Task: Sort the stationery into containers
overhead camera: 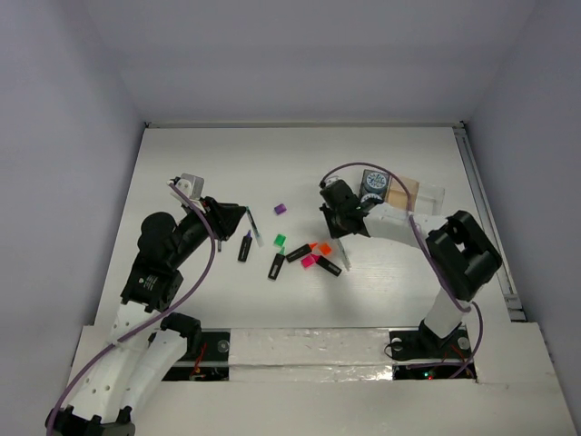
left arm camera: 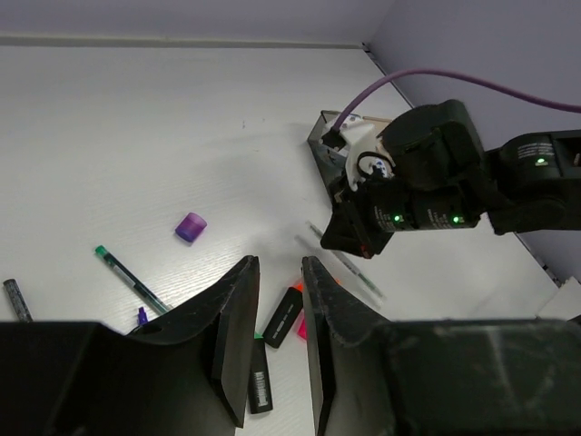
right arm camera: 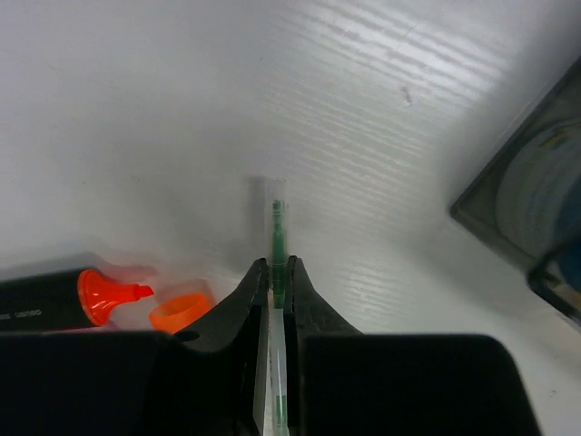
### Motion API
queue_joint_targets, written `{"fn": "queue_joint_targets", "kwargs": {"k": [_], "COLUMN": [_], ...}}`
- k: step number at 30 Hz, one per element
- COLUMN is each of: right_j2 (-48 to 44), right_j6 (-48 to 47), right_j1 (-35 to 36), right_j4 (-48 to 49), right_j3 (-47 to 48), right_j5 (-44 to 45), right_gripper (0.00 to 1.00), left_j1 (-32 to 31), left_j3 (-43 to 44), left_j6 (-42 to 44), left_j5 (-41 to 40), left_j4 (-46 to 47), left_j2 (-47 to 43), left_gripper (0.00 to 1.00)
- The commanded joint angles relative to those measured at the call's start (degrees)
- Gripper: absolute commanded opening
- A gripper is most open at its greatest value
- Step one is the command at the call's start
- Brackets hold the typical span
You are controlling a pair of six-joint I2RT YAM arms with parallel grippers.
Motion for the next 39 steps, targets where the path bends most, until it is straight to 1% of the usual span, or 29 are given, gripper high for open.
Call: {"fn": "queue_joint_targets", "kwargs": {"k": [1, 2, 4, 6, 7, 10, 11, 13, 14, 16, 20, 22, 25, 28, 32, 39], "right_j2": [-7.40, -9.93, -12.15, -14.34, -16.36, -18.65, -19.10, -19.45, -19.54, -19.36, -16.21, -14.27, -12.25, -9.71, -7.94, -5.57], "right_j6": [-1.87, -2.05, -2.40, -1.96, -1.09, 0.75, 1.37, 3.21, 4.10, 5.07, 4.90, 5.33, 6.21, 5.69, 5.42, 5.86], "right_j1": [0.57, 0.57, 0.57, -0.92, -3.10, -7.68, -11.18, -14.80, -18.38, -21.13, -25.88, -28.68, -30.63, -30.64, -30.64, -30.64], "right_j4": [2.22, 2.31, 2.05, 2.74, 3.27, 3.98, 4.15, 4.07, 3.98, 4.59, 4.42, 5.03, 6.35, 5.91, 6.96, 7.49], "right_j3": [2.05, 2.75, 3.71, 4.77, 4.86, 4.95, 4.95, 4.77, 4.77, 4.68, 5.91, 6.18, 6.79, 7.85, 6.62, 6.27], "right_j5": [3.19, 5.46, 8.02, 10.21, 10.66, 12.24, 12.60, 13.22, 13.04, 11.55, 12.16, 11.03, 9.26, 9.87, 10.32, 6.37], "right_gripper": [0.00, 0.00, 0.00, 0.00, 0.00, 0.00, 0.00, 0.00, 0.00, 0.00, 0.00, 0.00, 0.00, 0.00, 0.00, 0.00], "left_j1": [0.40, 0.40, 0.40, 0.40, 0.40, 0.40, 0.40, 0.40, 0.40, 0.40, 0.40, 0.40, -0.13, -0.13, -0.13, -0.13], "left_j3": [2.52, 2.60, 2.60, 2.52, 2.52, 2.52, 2.43, 2.43, 2.43, 2.60, 2.61, 2.61, 2.61, 2.60, 2.61, 2.61], "left_j6": [0.13, 0.13, 0.05, 0.13, 0.13, 0.13, 0.13, 0.13, 0.13, 0.13, 0.22, 0.22, 0.14, 0.31, 0.22, 0.31], "left_j5": [0.97, 0.97, 1.06, 0.89, 0.89, 0.80, 0.62, 0.62, 0.71, 0.54, 0.36, 0.36, 0.36, 0.27, 0.18, 0.18], "left_j4": [2.56, 2.56, 2.56, 2.56, 2.56, 2.47, 2.38, 2.38, 2.38, 2.38, 2.12, 2.12, 2.12, 1.94, 2.03, 1.94], "left_j2": [-0.38, -0.38, -0.46, -0.55, -0.81, -1.34, -1.43, -1.52, -1.52, -1.52, -1.61, -1.70, -1.78, -1.96, -2.05, -1.87], "left_gripper": [0.23, 0.23, 0.23, 0.23, 0.23, 0.23, 0.23, 0.23, 0.23, 0.23, 0.24, 0.24, 0.24, 0.24, 0.24, 0.24]}}
